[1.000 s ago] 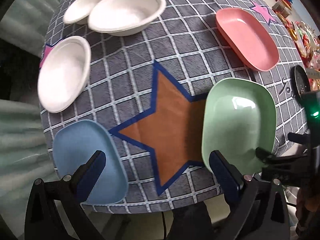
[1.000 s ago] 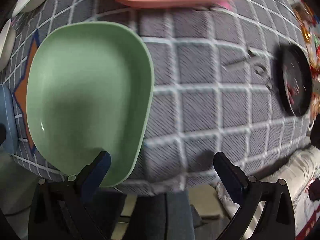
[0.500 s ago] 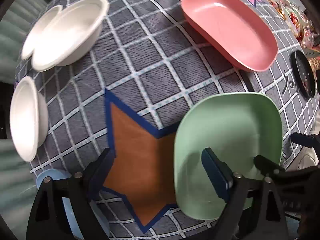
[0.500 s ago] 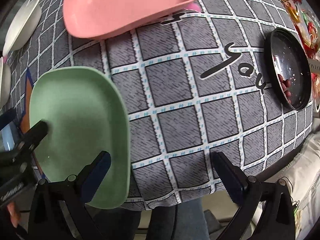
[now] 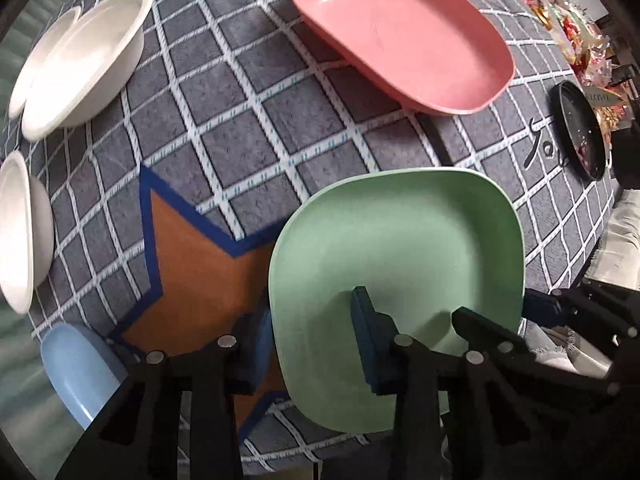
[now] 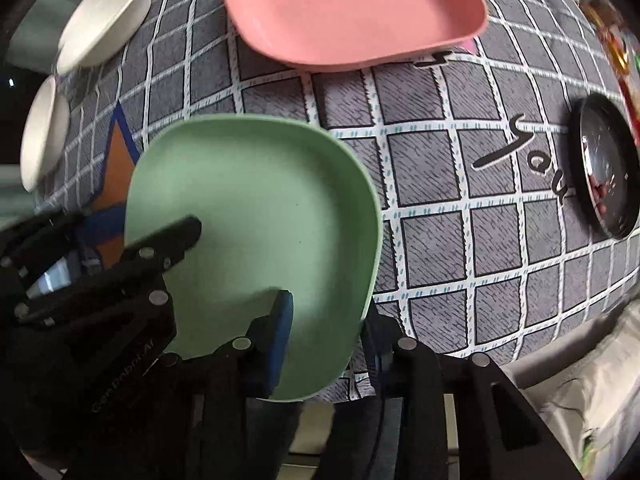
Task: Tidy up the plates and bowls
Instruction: 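Close the right gripper on the green plate rim and lift it, then lower the green plate onto the blue plate and open the right gripper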
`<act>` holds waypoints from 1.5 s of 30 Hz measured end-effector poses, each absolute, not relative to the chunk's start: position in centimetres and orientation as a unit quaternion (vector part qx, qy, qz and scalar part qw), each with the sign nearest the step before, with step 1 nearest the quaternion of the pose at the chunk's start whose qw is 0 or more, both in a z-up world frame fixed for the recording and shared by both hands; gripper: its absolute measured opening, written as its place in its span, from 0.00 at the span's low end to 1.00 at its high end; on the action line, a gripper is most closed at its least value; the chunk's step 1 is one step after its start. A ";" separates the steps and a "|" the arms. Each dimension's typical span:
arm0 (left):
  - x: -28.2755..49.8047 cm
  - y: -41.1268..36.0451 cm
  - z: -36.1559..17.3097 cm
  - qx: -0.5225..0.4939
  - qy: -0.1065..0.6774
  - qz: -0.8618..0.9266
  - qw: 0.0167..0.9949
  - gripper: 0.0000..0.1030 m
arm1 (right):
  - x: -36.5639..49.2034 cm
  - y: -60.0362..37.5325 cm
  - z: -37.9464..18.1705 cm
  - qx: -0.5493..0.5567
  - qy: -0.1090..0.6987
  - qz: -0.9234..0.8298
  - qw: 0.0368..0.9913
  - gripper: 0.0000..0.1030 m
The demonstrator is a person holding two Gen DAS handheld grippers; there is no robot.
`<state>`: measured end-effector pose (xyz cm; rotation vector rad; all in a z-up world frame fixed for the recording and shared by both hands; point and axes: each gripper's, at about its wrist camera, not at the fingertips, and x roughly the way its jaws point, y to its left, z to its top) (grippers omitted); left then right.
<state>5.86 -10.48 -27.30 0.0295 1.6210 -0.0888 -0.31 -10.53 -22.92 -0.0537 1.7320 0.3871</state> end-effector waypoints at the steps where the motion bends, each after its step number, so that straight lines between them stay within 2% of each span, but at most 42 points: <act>1: 5.0 -10.8 -27.4 0.015 0.724 -0.039 0.688 0.39 | -0.3 -10.6 -22.7 -0.002 0.763 0.175 0.622 0.35; 16: 1.7 -14.4 -21.0 0.006 0.698 0.008 0.716 0.38 | 0.8 -11.3 -16.1 -0.004 0.744 0.234 0.625 0.35; 21: -0.3 -14.9 -19.5 -0.021 0.695 0.044 0.718 0.38 | 2.2 -13.0 -17.0 -0.015 0.737 0.270 0.619 0.35; 23: -0.6 -13.9 -18.5 -0.030 0.694 0.050 0.718 0.38 | 2.0 -16.0 -17.2 -0.026 0.733 0.282 0.618 0.35; 28: -0.9 -9.6 -16.5 -0.044 0.676 0.058 0.733 0.38 | 1.4 -14.9 -17.9 -0.051 0.728 0.295 0.617 0.35; 39: -3.3 3.4 -16.7 -0.073 0.670 0.090 0.733 0.38 | -1.4 -3.5 -17.5 -0.080 0.718 0.321 0.613 0.35; 45: -5.7 9.9 -18.5 -0.092 0.684 0.108 0.716 0.38 | -3.8 3.4 -18.2 -0.093 0.721 0.339 0.597 0.35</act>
